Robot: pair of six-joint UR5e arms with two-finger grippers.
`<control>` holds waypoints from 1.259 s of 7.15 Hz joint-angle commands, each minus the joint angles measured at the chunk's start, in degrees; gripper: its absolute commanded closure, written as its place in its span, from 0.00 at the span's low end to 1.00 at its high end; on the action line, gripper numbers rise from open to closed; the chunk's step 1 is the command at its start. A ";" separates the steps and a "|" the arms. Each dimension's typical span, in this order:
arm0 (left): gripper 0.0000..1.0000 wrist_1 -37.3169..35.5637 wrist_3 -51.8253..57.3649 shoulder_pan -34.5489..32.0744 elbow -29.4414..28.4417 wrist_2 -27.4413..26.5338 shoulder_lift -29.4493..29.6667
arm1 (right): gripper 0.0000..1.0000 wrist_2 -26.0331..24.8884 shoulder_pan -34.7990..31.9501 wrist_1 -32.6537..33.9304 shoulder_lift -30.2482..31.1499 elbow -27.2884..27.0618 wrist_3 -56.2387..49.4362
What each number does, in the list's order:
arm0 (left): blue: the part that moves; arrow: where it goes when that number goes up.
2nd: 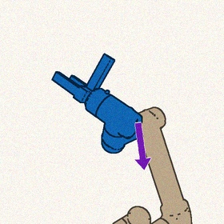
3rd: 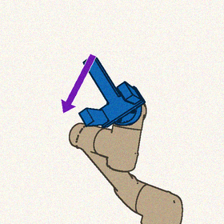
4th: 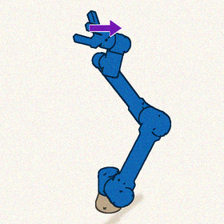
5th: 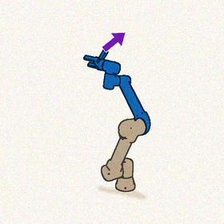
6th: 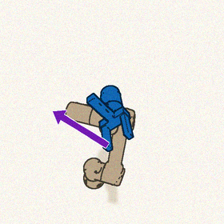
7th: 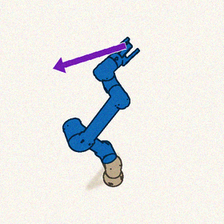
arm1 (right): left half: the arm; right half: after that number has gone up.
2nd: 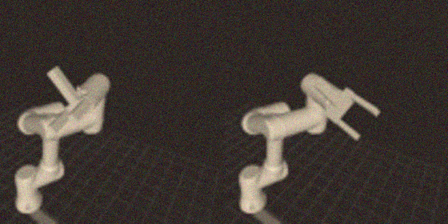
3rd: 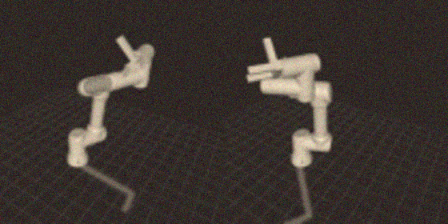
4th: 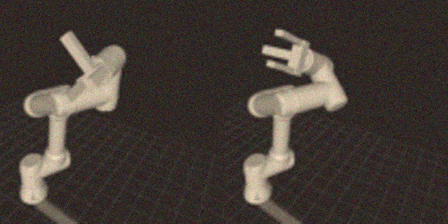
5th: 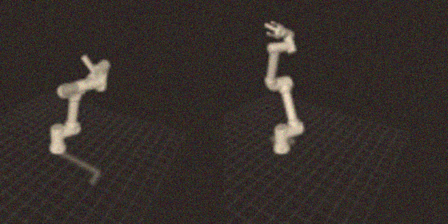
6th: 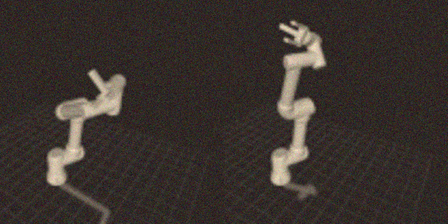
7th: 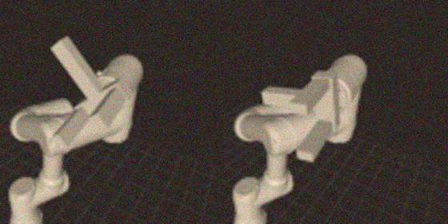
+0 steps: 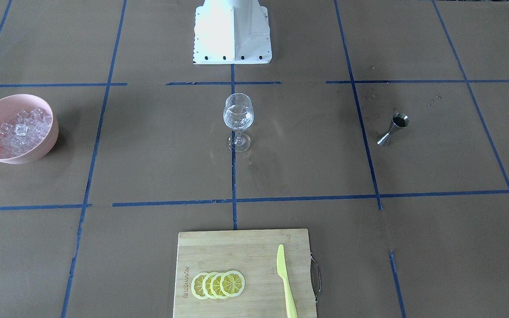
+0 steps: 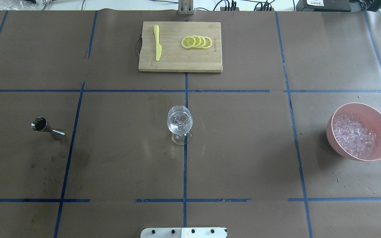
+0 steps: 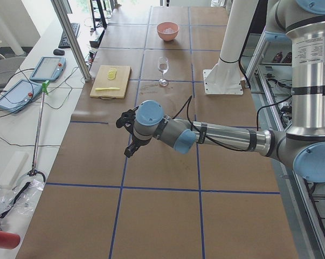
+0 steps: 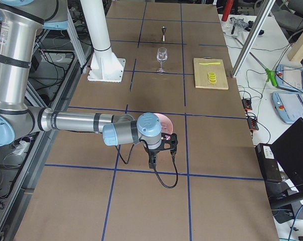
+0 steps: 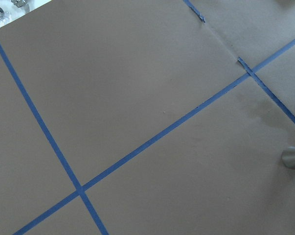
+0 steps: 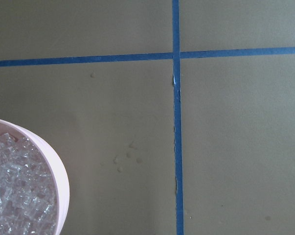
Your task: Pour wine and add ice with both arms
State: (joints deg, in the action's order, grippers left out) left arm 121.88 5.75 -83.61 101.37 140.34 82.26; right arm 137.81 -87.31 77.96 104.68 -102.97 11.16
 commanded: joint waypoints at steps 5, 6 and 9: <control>0.01 53.86 -28.86 26.69 -6.62 -20.57 -11.50 | 0.00 1.84 0.03 0.08 0.17 -0.12 0.00; 0.01 56.59 -33.39 31.88 -6.63 -25.94 -11.51 | 0.00 2.02 0.03 0.08 0.17 -0.12 0.00; 0.01 64.44 -44.74 46.64 -6.63 -44.91 -12.39 | 0.00 2.20 0.03 0.08 0.17 -0.12 0.00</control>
State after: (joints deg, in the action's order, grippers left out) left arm 184.23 -34.95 -43.67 94.75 103.99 70.15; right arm 139.98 -87.28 78.05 104.85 -103.10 11.16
